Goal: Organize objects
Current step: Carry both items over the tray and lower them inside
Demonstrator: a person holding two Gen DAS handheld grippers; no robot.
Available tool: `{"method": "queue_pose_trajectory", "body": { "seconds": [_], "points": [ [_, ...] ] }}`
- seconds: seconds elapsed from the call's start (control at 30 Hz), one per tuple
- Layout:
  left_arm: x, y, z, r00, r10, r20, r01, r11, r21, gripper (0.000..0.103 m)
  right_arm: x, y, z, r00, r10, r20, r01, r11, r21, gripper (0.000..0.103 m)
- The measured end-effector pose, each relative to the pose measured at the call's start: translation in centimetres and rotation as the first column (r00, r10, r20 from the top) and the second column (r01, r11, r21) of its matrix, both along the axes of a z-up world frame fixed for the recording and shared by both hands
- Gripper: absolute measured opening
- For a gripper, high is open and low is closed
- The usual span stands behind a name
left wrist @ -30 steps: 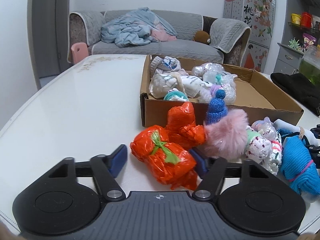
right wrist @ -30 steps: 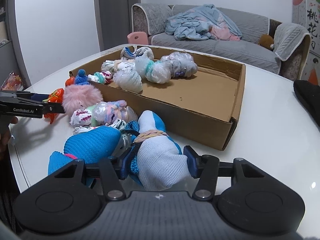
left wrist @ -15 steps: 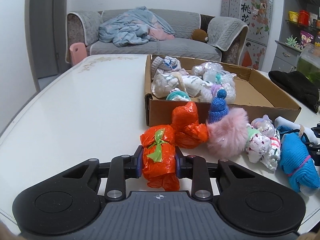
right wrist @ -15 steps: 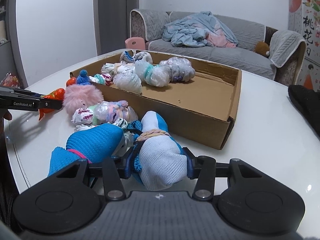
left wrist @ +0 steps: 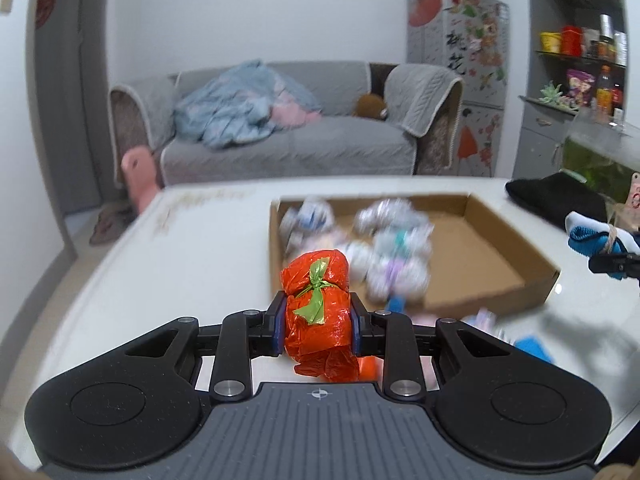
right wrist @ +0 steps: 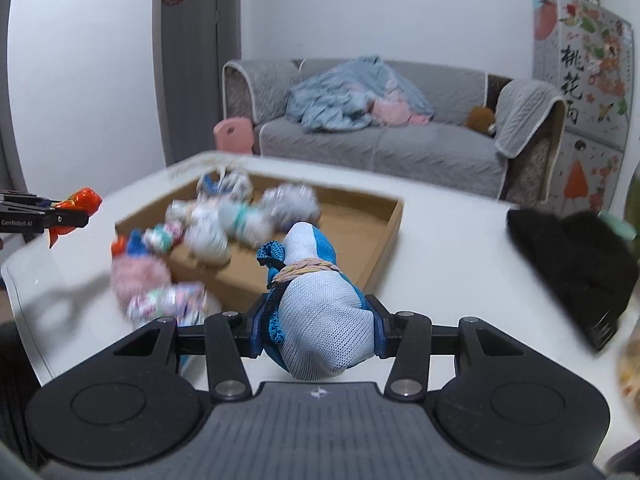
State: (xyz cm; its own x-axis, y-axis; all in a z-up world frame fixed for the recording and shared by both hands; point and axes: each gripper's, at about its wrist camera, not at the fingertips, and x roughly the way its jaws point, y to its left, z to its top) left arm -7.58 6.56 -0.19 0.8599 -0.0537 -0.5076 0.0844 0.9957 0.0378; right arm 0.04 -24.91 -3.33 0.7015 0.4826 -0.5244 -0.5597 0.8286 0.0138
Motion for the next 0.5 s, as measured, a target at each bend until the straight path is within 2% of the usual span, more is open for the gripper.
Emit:
{"method": "queue_pose_trajectory", "body": {
  "seconds": [0.3,0.5],
  "points": [
    [5.6,-3.9,6.9,0.992,-0.114,0.061,0.111,0.993,0.048,0.035,3.6,0.4,4.9,0.997,-0.014,0.071,0.012,0.999,0.035,0.044],
    [10.4,-8.0,8.9,0.980,-0.194,0.044,0.191,0.979,0.065,0.035,7.0,1.2,6.2,0.997,0.000,0.079,-0.004,0.999,0.055,0.044]
  ]
}}
